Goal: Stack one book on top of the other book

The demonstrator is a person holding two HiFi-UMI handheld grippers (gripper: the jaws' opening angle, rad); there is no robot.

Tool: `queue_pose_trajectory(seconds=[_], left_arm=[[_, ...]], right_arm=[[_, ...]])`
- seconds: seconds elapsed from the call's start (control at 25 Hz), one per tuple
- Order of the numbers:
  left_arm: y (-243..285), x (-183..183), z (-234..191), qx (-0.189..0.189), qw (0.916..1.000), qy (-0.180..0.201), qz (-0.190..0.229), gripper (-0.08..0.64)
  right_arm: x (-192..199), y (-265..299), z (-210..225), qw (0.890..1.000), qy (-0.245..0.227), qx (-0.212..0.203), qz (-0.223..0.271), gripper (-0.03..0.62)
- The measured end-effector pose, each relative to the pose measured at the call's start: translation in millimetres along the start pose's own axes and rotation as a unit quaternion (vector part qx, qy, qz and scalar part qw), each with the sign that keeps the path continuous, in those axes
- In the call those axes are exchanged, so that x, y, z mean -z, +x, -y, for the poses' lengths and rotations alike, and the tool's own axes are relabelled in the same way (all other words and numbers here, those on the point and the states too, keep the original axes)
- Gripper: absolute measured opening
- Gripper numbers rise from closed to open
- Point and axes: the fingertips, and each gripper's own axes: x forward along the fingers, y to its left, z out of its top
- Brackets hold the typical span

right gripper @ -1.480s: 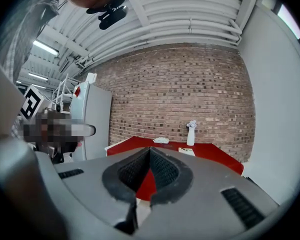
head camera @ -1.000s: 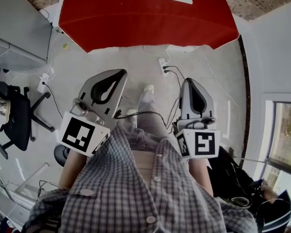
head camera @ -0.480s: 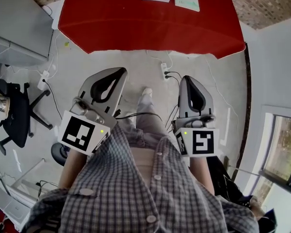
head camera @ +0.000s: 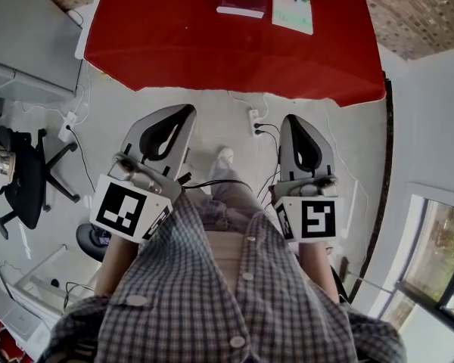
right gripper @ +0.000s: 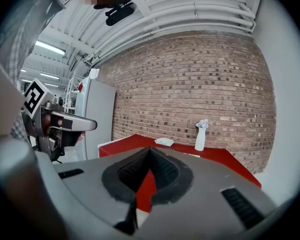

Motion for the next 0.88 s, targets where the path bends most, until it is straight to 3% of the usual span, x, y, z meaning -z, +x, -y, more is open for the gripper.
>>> queue_pose_trajectory(seconds=[0.4, 0.88], left_arm=[[55, -19, -7, -0.02, 0.9997, 0.009, 0.009, 0.0], [98, -24, -15, -0.044, 0.9988, 0.021, 0.001, 0.0]], right_arm=[[-5, 38, 57, 1.0, 0.005, -0.007, 0.006, 0.002], [-5, 67, 93, 1.0, 0.006, -0.019, 0.01, 0.002]])
